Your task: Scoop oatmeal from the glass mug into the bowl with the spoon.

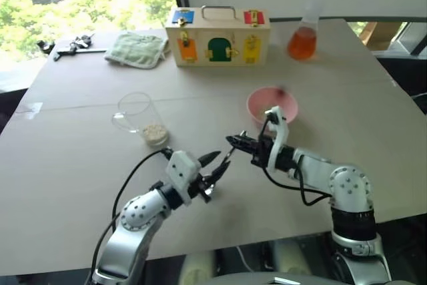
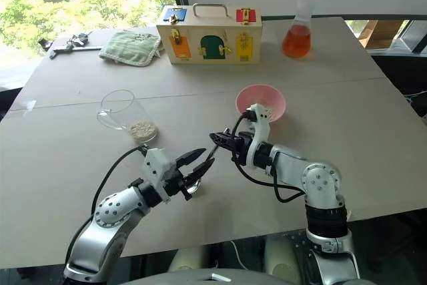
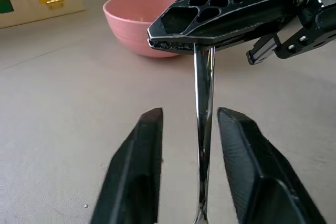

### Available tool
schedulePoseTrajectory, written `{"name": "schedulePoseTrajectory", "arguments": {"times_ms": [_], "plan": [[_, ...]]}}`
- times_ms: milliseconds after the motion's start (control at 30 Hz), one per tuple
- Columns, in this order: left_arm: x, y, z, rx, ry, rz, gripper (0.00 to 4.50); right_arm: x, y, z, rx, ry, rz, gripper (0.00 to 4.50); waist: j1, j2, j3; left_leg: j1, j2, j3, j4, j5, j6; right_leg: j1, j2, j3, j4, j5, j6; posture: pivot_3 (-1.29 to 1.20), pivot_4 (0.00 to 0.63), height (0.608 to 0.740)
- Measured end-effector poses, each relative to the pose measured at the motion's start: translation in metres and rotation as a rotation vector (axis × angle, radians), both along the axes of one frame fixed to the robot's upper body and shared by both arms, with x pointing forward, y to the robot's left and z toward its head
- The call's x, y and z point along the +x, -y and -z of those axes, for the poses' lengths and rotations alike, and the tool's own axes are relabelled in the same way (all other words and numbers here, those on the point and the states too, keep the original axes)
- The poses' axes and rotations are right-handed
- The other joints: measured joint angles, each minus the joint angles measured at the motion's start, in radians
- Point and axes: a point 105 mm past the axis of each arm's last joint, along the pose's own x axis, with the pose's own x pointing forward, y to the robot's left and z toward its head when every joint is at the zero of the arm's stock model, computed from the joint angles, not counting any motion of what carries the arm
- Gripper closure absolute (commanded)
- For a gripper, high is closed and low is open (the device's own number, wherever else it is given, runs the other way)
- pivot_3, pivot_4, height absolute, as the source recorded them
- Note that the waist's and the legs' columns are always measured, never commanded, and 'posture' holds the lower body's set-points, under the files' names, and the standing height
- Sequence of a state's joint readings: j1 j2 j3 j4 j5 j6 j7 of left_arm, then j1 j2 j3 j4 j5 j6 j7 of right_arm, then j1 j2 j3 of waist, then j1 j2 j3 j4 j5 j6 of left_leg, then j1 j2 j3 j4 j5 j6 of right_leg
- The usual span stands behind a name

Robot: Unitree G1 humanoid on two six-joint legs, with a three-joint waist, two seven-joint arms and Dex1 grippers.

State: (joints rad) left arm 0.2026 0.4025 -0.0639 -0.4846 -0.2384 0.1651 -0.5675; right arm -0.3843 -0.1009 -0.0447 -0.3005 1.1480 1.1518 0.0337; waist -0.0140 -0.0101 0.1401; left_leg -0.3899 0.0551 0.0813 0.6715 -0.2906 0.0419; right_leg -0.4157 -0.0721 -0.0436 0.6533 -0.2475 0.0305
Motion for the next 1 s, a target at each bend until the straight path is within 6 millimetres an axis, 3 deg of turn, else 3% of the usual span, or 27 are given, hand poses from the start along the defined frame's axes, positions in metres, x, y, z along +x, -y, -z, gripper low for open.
{"name": "schedulePoseTrajectory", "arguments": {"times_ms": [33, 233, 400, 533, 700, 733, 833, 1000], "plan": [[0.002, -0.009, -0.002, -0.002, 0.011, -0.056, 0.75, 0.004, 0.006, -0.004, -0.002, 0.014, 0.015, 4.50, 0.000, 0.000, 0.000, 0.000, 0.000, 0.000, 0.000, 0.000, 0.000, 0.000, 0.000, 0.000, 0.000, 0.000, 0.000, 0.00, 0.150, 0.740], [0.006, -0.068, -0.035, 0.058, 0.186, -0.413, 0.75, 0.020, 0.043, -0.029, 0.003, 0.074, 0.113, 4.50, 0.001, 0.000, 0.001, -0.003, 0.000, -0.002, 0.000, 0.000, 0.000, -0.001, 0.000, -0.002, -0.002, 0.000, 0.000, 0.00, 0.150, 0.740], [-0.011, -0.117, -0.059, 0.186, 0.374, -0.803, 0.75, 0.026, 0.056, -0.031, -0.012, 0.066, 0.147, 4.50, -0.001, 0.000, 0.001, -0.004, 0.000, -0.001, 0.000, 0.000, 0.000, -0.001, 0.000, -0.002, -0.004, 0.000, 0.000, 0.00, 0.150, 0.740], [-0.024, -0.141, -0.060, 0.187, 0.390, -0.987, 0.75, 0.032, 0.055, -0.036, -0.010, 0.072, 0.147, 4.50, 0.003, 0.000, 0.001, -0.005, 0.000, -0.003, 0.000, 0.000, 0.000, -0.001, 0.000, -0.004, -0.004, 0.001, 0.001, 0.00, 0.150, 0.740], [-0.004, -0.161, -0.054, 0.158, 0.309, -1.010, 0.75, 0.033, 0.045, -0.052, -0.007, 0.125, 0.100, 4.50, 0.004, 0.001, 0.002, -0.006, 0.000, -0.007, 0.002, 0.000, 0.000, -0.001, 0.000, -0.008, -0.001, 0.001, 0.001, 0.00, 0.150, 0.740], [0.009, -0.164, -0.050, 0.154, 0.272, -0.964, 0.75, 0.033, 0.040, -0.067, 0.002, 0.171, 0.075, 4.50, 0.002, 0.001, 0.002, -0.006, 0.000, -0.007, 0.002, 0.000, 0.000, -0.001, 0.000, -0.008, -0.001, 0.001, 0.001, 0.00, 0.150, 0.740], [0.025, -0.171, -0.043, 0.163, 0.219, -0.907, 0.75, 0.035, 0.036, -0.090, -0.005, 0.238, 0.071, 4.50, 0.000, 0.001, 0.002, -0.007, 0.000, -0.007, 0.002, 0.000, 0.000, -0.002, 0.000, -0.008, -0.001, 0.001, 0.001, 0.00, 0.150, 0.740], [0.034, -0.178, -0.035, 0.188, 0.170, -0.848, 0.75, 0.037, 0.029, -0.128, -0.016, 0.348, 0.087, 4.50, 0.000, 0.001, 0.003, -0.009, 0.000, -0.006, 0.001, 0.001, -0.001, -0.004, 0.000, -0.009, -0.001, 0.001, 0.001, 0.00, 0.150, 0.740]]}}
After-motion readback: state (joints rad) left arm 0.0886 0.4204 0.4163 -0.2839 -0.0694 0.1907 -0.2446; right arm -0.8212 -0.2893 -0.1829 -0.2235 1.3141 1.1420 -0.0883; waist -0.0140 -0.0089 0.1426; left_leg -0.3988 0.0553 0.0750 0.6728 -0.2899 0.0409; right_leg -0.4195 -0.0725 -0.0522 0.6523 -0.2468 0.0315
